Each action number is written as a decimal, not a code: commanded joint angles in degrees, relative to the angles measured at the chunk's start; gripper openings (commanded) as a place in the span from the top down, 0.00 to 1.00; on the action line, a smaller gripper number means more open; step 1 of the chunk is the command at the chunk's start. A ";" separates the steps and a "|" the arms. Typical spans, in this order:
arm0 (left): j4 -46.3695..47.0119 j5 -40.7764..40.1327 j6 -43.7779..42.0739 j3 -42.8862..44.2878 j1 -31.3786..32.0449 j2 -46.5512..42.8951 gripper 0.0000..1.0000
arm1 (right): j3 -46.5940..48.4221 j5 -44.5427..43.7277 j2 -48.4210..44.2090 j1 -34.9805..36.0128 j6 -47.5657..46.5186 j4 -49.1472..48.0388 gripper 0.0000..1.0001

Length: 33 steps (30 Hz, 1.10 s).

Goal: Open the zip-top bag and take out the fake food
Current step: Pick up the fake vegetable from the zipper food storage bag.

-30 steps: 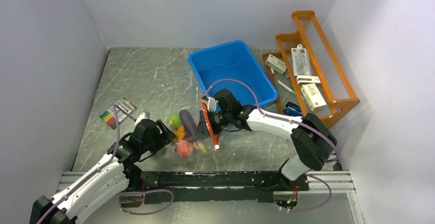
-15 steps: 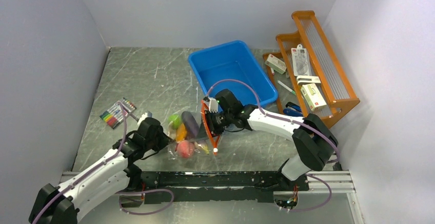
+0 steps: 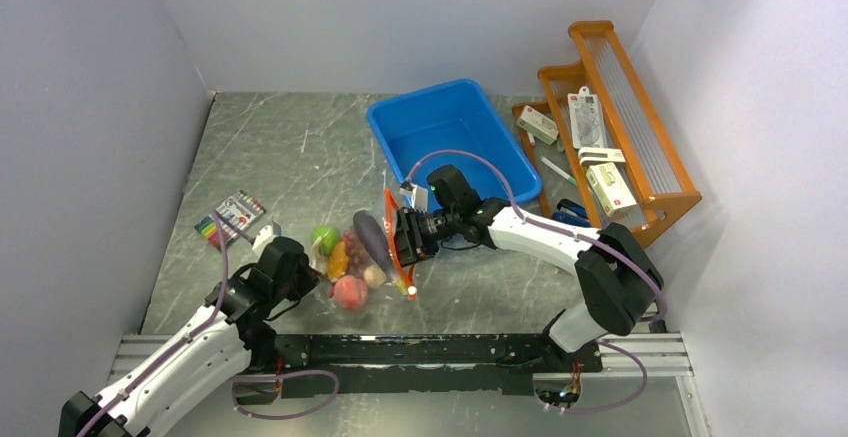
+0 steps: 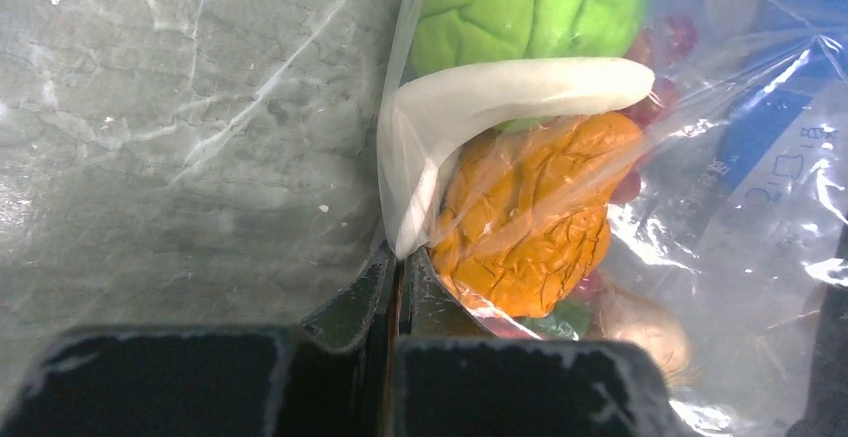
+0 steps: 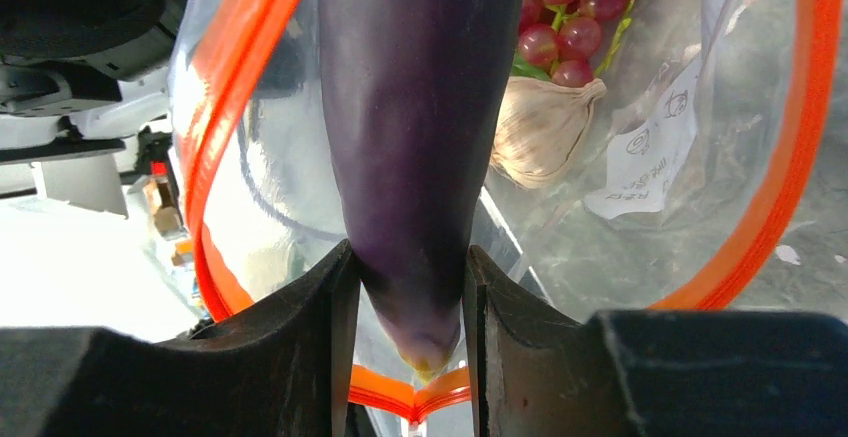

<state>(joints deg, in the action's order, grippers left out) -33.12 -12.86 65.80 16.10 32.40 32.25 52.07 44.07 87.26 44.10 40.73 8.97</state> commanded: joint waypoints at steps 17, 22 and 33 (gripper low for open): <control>5.42 2.44 -6.99 1.03 -0.43 1.60 0.93 | 13.86 -9.59 7.51 0.97 -10.15 19.44 0.73; 6.32 3.27 -8.45 1.01 -0.41 1.97 0.93 | 18.42 -13.56 11.43 2.63 -12.05 22.63 0.73; 2.21 0.29 -7.79 1.63 -0.41 0.75 0.93 | 28.54 -16.95 15.53 3.23 -20.50 32.83 0.72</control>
<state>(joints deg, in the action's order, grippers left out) -29.56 -11.03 58.30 16.36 32.40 34.00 77.54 24.23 102.02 48.40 25.61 37.71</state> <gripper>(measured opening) 0.083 0.375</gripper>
